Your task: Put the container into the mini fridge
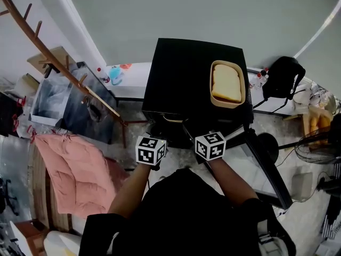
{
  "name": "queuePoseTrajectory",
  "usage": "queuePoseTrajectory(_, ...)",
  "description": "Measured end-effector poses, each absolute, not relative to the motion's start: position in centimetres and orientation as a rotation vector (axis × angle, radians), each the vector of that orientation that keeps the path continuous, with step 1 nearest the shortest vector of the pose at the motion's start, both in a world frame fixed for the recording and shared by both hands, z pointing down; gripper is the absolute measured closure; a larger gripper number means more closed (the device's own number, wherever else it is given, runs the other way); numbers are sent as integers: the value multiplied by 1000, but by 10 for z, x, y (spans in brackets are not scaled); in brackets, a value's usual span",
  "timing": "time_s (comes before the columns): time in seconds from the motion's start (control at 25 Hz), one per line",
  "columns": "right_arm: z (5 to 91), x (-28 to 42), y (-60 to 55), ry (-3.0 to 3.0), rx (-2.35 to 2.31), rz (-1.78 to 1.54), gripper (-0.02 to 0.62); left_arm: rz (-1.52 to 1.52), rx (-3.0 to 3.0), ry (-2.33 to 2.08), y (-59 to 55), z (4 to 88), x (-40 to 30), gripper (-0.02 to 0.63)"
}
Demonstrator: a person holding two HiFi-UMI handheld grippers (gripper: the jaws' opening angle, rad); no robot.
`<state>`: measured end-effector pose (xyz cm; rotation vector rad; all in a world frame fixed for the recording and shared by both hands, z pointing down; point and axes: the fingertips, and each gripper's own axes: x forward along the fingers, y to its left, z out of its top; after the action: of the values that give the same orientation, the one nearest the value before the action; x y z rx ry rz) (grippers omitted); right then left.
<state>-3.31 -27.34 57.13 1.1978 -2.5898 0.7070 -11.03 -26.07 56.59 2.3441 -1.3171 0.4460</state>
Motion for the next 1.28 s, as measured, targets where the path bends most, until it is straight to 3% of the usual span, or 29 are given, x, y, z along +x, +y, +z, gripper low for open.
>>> queuePoseTrajectory(0.64, 565, -39, -276, -2615, 1238, 743, 431, 392, 2379, -1334, -246, 551, -126, 563)
queuePoseTrajectory(1.28, 500, -17, -223, -2729, 1232, 771, 465, 148, 2486, -1349, -215, 489, -134, 563)
